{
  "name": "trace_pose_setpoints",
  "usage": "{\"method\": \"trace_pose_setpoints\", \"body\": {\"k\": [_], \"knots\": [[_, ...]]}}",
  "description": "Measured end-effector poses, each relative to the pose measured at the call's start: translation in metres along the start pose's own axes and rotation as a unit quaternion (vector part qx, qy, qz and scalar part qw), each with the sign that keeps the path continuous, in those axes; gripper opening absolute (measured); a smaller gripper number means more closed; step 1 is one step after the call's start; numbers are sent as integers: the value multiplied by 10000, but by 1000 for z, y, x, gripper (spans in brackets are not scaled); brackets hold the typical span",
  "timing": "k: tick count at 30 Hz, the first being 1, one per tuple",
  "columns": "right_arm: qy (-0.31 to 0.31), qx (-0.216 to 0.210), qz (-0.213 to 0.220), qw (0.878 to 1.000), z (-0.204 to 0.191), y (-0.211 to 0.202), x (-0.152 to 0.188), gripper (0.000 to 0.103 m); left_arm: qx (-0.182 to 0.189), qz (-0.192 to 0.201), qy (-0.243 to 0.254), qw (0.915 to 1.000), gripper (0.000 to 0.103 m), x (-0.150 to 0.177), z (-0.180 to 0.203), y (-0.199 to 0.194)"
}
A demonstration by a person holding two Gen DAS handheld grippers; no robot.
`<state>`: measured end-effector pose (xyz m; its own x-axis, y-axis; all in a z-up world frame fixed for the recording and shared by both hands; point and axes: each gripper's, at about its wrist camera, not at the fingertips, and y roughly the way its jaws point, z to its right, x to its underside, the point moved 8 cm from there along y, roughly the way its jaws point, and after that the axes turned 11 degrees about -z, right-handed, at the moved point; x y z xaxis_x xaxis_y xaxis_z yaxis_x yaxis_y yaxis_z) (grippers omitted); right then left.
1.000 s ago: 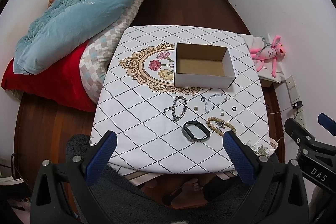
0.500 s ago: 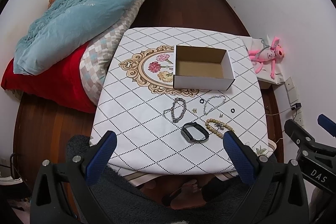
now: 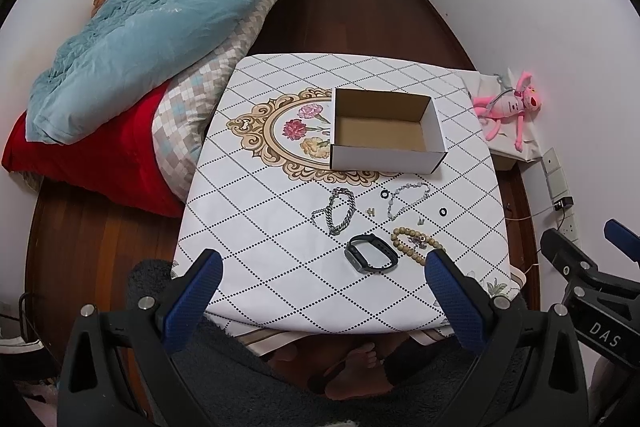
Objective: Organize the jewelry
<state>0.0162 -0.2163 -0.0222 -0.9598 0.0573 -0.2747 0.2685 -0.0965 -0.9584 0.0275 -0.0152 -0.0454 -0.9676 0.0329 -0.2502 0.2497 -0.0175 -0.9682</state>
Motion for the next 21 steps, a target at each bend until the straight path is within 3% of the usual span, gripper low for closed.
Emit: {"method": "trace_pose_setpoints", "body": {"k": [6, 10, 13, 21], "knots": [[207, 56, 27, 9998, 7, 13, -4, 103, -90, -36, -13, 10000, 103, -8, -2, 28], [352, 109, -204, 9991, 16, 54, -11, 103, -281, -107, -36, 9995, 103, -19, -8, 68], [380, 113, -484, 9980, 17, 95, -10, 103, -365, -429, 11, 9984, 103, -23, -10, 112], [324, -177, -1411, 9893, -2, 205, 13, 82, -269, -1174, 229, 9925, 94, -11, 1, 189]]}}
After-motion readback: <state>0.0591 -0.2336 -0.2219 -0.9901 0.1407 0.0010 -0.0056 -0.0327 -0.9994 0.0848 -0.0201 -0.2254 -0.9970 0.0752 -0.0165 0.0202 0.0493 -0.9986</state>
